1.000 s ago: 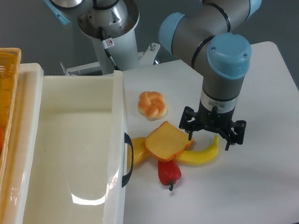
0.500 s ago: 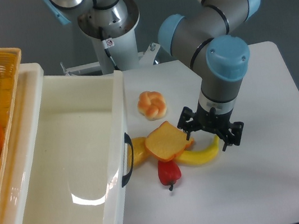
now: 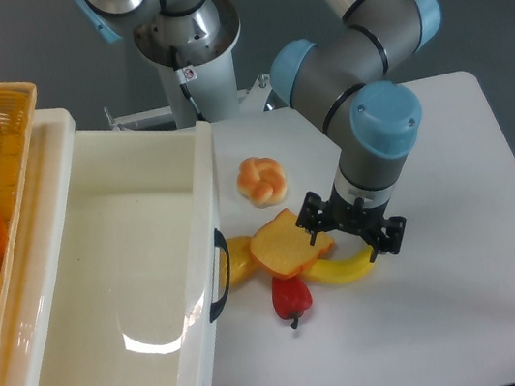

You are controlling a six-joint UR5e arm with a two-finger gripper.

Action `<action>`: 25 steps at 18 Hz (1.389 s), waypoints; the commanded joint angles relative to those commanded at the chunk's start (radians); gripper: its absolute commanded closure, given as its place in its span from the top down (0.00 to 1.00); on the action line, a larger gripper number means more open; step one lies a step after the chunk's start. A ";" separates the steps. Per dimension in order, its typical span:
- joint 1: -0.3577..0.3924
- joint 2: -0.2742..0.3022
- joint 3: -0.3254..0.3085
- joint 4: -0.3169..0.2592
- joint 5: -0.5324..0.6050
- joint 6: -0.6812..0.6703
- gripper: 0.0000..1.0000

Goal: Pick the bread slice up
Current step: 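Move the open gripper over the bread slice and rotate it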

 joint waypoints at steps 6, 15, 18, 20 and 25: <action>-0.002 0.006 -0.034 -0.006 -0.045 0.193 1.00; -0.020 0.009 -0.124 -0.008 -0.041 0.361 1.00; -0.025 0.003 -0.121 -0.006 -0.043 0.367 1.00; -0.037 -0.008 -0.111 -0.006 -0.043 0.368 1.00; -0.041 -0.021 -0.095 -0.005 -0.045 0.367 1.00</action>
